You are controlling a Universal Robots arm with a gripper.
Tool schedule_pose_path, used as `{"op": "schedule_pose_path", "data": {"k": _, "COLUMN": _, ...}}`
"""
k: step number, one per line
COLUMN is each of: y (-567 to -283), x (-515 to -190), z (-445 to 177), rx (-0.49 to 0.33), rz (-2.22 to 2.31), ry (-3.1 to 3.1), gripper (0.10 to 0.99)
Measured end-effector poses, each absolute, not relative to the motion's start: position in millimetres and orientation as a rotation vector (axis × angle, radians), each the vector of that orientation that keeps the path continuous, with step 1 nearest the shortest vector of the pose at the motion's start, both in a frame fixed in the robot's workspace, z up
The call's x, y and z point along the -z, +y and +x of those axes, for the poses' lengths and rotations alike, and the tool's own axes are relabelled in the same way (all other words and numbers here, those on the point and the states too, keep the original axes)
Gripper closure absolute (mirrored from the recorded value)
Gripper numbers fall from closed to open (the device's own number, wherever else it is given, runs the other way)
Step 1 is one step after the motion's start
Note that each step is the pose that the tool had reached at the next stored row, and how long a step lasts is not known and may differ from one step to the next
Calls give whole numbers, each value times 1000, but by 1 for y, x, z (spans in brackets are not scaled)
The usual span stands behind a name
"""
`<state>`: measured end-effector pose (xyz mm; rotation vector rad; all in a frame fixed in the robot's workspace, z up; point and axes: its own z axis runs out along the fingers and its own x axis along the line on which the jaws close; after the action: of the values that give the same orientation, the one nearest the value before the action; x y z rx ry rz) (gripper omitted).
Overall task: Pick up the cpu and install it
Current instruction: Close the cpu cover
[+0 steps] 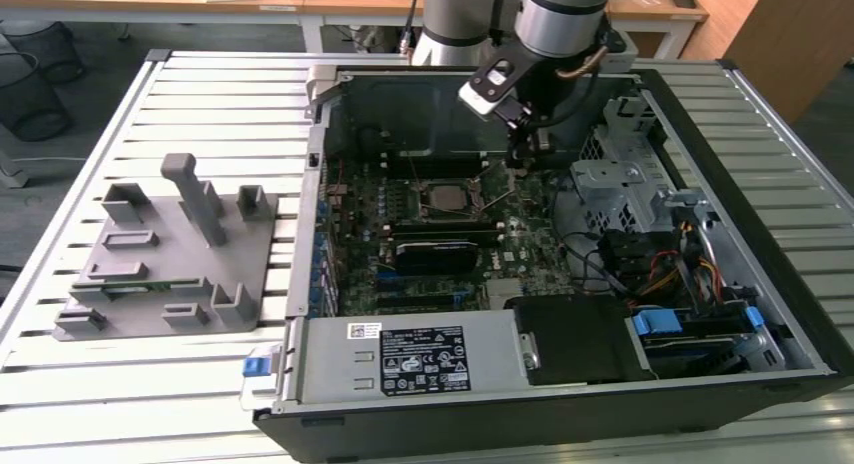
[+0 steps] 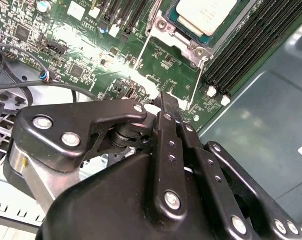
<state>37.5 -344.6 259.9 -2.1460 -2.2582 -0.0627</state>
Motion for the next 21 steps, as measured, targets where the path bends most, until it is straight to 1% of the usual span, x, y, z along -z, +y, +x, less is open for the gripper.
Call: {"op": "schedule_pose_path", "data": {"k": 21, "y": -342, "x": -256, "z": 54, "rx": 63, "rz": -2130, "ry": -2273, "gripper": 980}}
